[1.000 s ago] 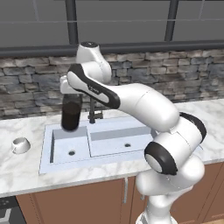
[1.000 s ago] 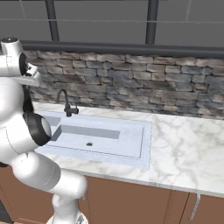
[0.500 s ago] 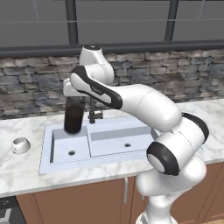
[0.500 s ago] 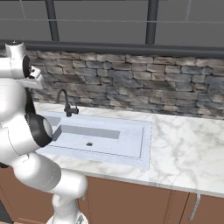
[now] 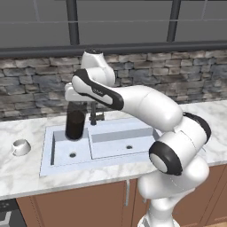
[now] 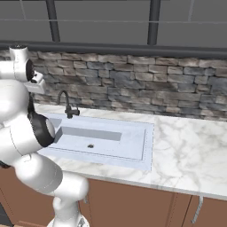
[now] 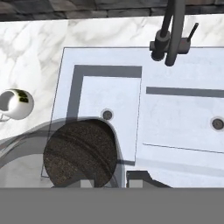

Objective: Place the jar in the left basin and the mug in the right basin of the sink.

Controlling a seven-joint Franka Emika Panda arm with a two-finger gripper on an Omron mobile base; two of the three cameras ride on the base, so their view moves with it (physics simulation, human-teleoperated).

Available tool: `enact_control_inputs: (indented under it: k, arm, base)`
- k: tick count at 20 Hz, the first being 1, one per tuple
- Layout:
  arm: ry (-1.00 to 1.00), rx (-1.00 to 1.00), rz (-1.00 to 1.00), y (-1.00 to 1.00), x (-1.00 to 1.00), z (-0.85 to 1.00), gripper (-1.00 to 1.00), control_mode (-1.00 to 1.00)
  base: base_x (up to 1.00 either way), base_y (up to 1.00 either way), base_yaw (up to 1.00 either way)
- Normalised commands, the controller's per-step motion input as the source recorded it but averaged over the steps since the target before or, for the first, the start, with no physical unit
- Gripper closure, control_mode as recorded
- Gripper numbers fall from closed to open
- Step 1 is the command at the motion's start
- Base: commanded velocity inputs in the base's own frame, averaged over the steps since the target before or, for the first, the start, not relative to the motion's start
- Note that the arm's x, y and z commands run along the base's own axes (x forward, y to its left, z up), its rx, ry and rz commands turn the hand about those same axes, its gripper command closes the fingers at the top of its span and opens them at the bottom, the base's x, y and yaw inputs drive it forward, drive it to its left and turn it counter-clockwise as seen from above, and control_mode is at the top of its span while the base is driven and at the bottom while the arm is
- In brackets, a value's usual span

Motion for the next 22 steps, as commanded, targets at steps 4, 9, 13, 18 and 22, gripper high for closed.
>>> enact_control_inputs:
  k: [4, 9, 13, 18, 22]
  arm:
    - [0.00, 0.00, 0.00, 0.00, 0.09, -0.12, 1.00, -1.00]
    - [0.00, 0.00, 0.00, 0.00, 0.12, -0.18, 1.00, -1.00]
    - [0.00, 0.00, 0.00, 0.00, 0.11, -0.20, 1.00, -1.00]
    - [0.00, 0.00, 0.00, 0.00, 0.05, -0.18, 1.00, -1.00]
    - [0.00, 0.00, 0.00, 0.00, 0.04, -0.18, 1.00, -1.00]
  base:
    - [0.00, 0.00, 0.00]
    - [0.00, 0.00, 0.00]
    - [0.00, 0.00, 0.00]
    - [0.00, 0.00, 0.00]
    - [0.00, 0.00, 0.00]
